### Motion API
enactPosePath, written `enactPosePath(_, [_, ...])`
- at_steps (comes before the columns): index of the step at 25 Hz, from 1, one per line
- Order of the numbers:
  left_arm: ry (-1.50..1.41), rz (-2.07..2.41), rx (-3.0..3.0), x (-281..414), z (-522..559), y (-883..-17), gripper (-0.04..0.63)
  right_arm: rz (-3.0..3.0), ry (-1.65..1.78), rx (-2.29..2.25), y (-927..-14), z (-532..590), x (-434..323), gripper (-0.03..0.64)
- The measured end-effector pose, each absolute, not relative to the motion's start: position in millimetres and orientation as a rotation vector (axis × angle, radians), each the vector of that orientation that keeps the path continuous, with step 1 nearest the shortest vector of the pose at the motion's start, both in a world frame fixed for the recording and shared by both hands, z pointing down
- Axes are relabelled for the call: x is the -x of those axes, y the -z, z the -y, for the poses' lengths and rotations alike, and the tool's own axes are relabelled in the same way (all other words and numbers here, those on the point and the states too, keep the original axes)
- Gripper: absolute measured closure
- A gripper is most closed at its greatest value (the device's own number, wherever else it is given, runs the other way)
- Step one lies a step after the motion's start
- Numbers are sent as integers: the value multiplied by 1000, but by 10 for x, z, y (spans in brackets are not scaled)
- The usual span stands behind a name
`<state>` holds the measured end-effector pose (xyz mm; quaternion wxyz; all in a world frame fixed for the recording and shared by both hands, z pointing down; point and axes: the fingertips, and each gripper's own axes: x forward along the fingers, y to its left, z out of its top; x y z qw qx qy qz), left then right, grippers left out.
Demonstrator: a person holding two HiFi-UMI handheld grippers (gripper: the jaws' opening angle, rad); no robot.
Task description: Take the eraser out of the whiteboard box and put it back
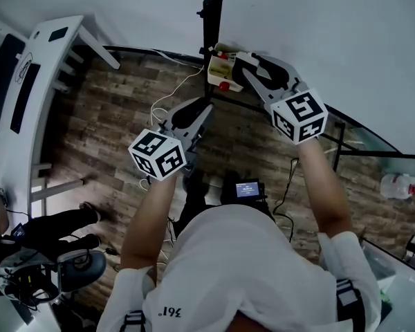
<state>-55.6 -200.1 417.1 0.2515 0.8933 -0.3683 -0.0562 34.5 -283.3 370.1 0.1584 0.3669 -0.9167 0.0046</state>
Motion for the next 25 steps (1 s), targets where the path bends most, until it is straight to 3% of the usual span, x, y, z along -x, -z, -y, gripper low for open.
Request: enactPosePath(25, [91,951,-2355,420,2275,-4606,489,2500,37,-917,-4353,3170,86,453])
